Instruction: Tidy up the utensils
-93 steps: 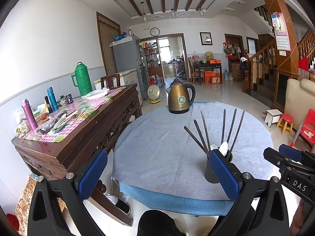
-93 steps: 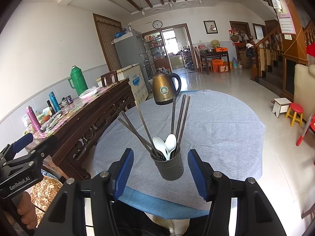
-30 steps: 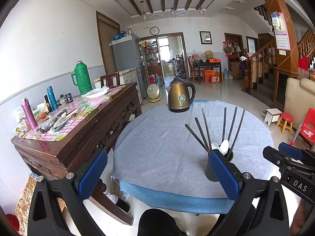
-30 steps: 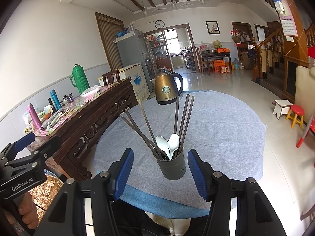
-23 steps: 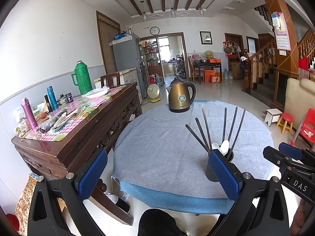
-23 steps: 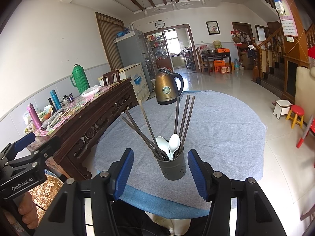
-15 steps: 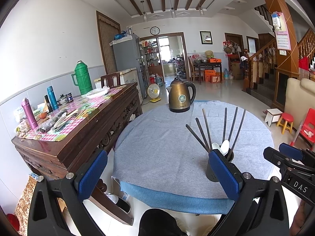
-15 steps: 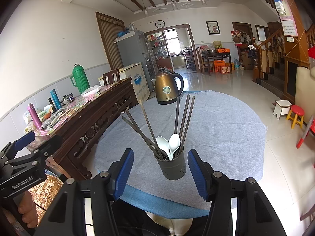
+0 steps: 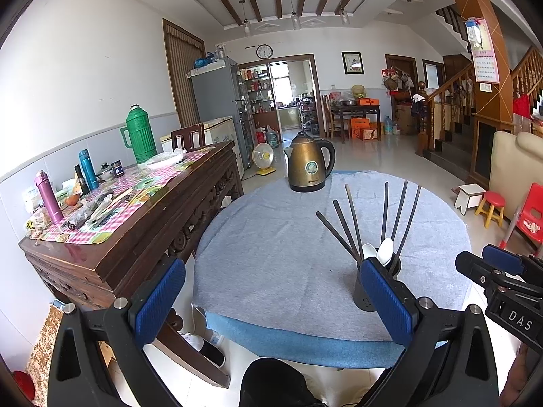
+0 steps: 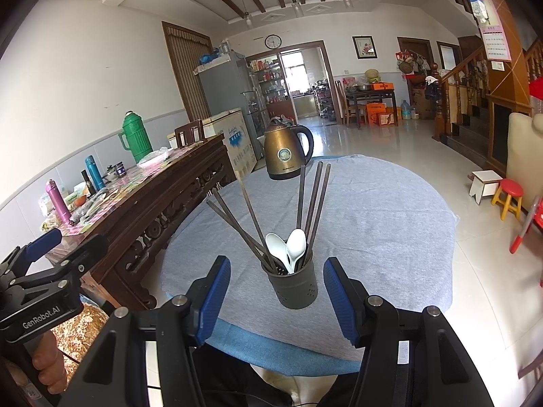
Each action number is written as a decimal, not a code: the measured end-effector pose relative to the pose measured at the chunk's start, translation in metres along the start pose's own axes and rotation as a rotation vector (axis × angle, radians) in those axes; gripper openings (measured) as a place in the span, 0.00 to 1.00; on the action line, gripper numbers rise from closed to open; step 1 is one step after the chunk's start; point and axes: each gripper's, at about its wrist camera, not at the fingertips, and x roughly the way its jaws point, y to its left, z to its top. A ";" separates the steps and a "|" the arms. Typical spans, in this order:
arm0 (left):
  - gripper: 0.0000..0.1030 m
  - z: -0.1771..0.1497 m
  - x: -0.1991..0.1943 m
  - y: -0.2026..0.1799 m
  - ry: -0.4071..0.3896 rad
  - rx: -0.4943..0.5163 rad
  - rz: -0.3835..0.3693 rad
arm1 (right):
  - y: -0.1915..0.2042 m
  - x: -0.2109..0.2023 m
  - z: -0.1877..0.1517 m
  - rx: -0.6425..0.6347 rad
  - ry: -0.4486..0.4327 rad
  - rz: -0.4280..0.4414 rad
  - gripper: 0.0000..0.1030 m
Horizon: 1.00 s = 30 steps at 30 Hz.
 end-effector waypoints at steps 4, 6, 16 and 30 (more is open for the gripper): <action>1.00 0.000 0.001 0.000 0.003 0.001 -0.003 | -0.003 0.001 0.000 0.003 -0.003 -0.005 0.59; 1.00 0.001 0.002 0.001 0.002 0.001 -0.003 | -0.003 0.002 0.001 0.002 -0.003 -0.008 0.59; 1.00 0.003 0.010 0.005 0.010 -0.017 -0.008 | -0.006 0.005 0.009 -0.012 0.000 -0.029 0.59; 1.00 0.012 0.043 0.009 0.051 -0.035 -0.012 | 0.001 0.026 0.018 -0.032 0.030 -0.044 0.59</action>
